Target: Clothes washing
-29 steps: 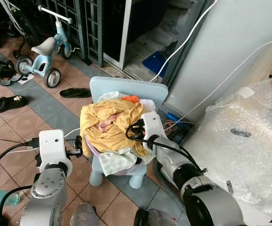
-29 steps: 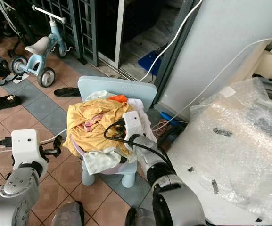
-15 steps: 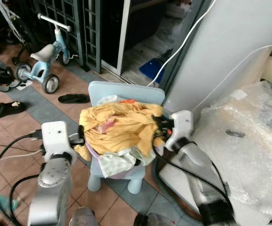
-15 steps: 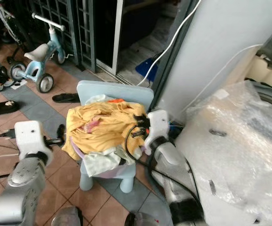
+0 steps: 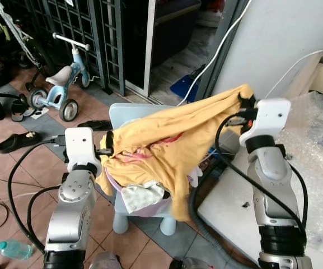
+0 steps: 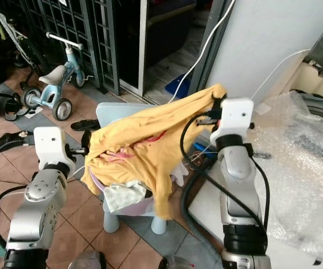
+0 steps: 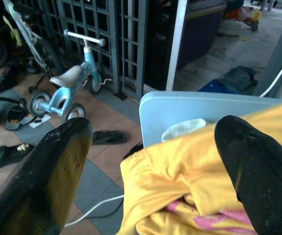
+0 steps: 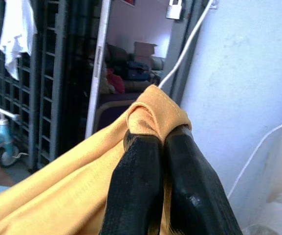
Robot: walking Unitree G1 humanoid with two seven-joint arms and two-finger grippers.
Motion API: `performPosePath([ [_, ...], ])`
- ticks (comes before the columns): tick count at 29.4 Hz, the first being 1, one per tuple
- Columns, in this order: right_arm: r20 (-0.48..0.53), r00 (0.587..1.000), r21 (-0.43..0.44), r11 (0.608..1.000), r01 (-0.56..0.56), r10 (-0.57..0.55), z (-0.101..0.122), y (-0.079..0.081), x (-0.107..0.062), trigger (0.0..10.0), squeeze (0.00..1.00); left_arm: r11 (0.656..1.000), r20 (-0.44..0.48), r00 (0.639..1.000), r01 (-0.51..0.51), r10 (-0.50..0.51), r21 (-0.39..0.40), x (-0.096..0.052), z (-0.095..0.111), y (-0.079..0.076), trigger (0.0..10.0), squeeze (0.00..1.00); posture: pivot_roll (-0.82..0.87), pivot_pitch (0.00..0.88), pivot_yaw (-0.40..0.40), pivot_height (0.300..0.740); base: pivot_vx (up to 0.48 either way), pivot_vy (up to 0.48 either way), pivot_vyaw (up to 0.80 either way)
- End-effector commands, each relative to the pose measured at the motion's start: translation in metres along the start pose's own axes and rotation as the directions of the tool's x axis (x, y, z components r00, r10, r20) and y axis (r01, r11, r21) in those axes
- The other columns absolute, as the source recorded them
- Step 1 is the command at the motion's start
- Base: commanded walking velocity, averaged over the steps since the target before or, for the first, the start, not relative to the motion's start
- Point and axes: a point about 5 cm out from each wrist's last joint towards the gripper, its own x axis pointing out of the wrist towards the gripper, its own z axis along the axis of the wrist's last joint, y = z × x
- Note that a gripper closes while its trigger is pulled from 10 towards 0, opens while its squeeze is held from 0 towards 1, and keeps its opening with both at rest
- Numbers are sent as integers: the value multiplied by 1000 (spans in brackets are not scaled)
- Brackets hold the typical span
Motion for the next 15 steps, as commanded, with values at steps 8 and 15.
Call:
performPosePath([
  [8,-39,999,14,1000,13,-12,-7,6,1,1804,0,1000,2,1000,-10,10,2,0,-5,1,10000,0,-2,0,-46,740,0,0,0],
  [15,-38,984,37,985,-171,172,-8,37,-4,10000,0,1000,-18,999,-28,28,-4,-4,-11,1,10000,0,4,0,-60,740,0,0,0],
])
